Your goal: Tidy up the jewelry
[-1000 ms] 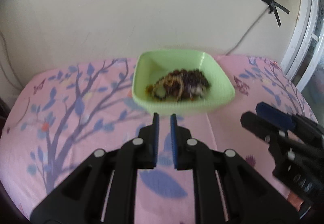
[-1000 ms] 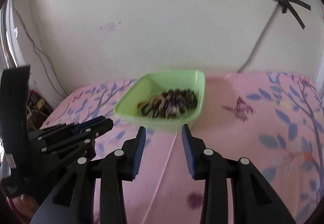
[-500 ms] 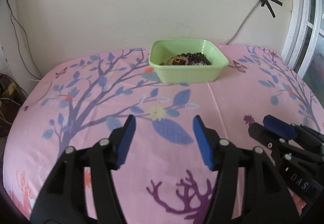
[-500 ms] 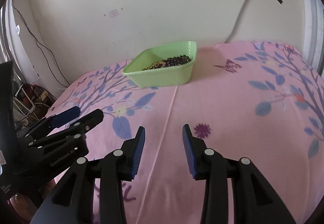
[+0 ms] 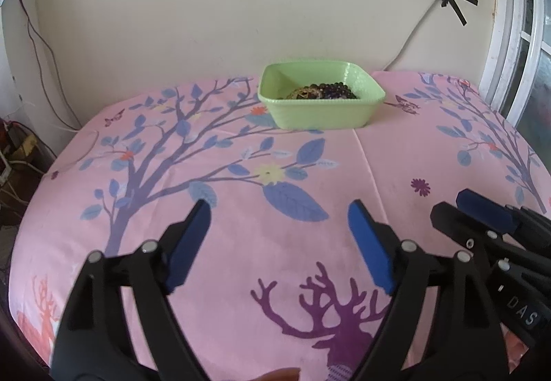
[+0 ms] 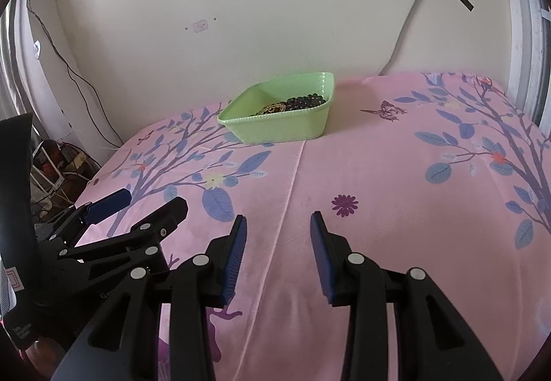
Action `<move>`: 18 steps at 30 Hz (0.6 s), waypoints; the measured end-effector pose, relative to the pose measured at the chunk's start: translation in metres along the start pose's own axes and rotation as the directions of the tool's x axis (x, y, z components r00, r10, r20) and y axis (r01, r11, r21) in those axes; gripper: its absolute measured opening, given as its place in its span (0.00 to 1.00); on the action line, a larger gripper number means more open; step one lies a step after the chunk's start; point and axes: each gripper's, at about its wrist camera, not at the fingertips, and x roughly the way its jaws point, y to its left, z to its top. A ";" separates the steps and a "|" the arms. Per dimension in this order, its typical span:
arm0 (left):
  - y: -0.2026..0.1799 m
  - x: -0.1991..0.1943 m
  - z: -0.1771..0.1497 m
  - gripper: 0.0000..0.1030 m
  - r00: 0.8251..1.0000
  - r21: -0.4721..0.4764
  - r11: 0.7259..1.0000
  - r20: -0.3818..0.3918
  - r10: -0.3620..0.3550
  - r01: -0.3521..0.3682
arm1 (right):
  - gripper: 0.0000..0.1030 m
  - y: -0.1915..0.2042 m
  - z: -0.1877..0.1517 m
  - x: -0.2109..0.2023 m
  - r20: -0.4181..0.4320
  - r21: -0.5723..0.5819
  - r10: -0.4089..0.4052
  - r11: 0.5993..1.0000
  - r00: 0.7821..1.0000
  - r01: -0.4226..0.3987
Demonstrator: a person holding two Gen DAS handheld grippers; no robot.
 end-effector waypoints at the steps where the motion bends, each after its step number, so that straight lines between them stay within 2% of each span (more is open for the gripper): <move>1: 0.000 -0.001 -0.001 0.78 1.000 -0.002 1.000 0.000 -0.004 0.004 | 0.11 0.000 0.000 0.000 0.000 -0.001 0.002 1.000 1.000 -0.002; 3: 0.001 -0.002 -0.001 0.82 1.000 -0.003 1.000 -0.001 -0.003 0.003 | 0.11 0.001 -0.001 -0.001 0.001 -0.002 0.003 1.000 1.000 -0.003; 13: 0.001 -0.004 -0.001 0.85 1.000 -0.008 1.000 0.002 -0.006 0.006 | 0.11 0.003 -0.001 -0.002 0.001 -0.004 0.011 1.000 1.000 -0.011; 18: 0.001 -0.006 -0.002 0.90 1.000 -0.013 1.000 0.006 0.002 -0.002 | 0.11 0.003 -0.002 -0.002 0.006 -0.005 0.009 1.000 1.000 -0.009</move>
